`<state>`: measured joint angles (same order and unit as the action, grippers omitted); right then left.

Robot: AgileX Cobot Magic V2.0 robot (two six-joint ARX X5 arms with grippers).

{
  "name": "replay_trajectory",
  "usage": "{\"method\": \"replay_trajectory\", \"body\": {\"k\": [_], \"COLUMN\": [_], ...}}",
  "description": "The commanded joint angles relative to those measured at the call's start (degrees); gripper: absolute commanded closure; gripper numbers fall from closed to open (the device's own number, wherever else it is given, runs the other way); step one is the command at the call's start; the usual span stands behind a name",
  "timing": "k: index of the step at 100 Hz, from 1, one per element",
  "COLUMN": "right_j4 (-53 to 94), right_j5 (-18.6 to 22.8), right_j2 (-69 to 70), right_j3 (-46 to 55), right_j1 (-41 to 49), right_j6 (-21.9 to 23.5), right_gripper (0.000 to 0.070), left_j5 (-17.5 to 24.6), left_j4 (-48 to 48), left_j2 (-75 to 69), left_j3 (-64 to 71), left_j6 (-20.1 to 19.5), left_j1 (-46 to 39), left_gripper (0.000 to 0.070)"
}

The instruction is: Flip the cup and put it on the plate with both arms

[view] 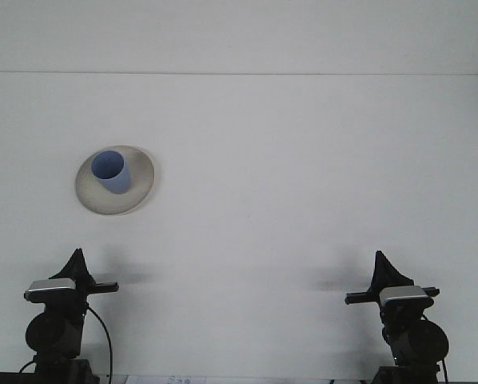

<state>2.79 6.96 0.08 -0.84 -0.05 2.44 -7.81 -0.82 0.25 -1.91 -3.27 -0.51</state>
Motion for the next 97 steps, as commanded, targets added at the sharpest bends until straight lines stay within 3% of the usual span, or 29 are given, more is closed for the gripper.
{"method": "replay_trajectory", "body": {"k": [1, 97], "right_j4": [0.9, -0.2], "right_j5": [0.2, 0.2], "right_j2": [0.0, 0.0], "right_j3": [0.1, 0.1], "right_j1": [0.0, 0.0], "right_j6": [0.0, -0.3], "right_gripper": [0.0699, 0.0699], "left_j5": [-0.3, -0.3], "left_j4": [-0.6, -0.7], "left_j2": [-0.1, -0.1], "left_j3": [1.1, 1.1], "left_j6": [0.5, 0.5], "left_j1": [0.0, 0.0], "left_gripper": [0.0685, 0.0685]}}
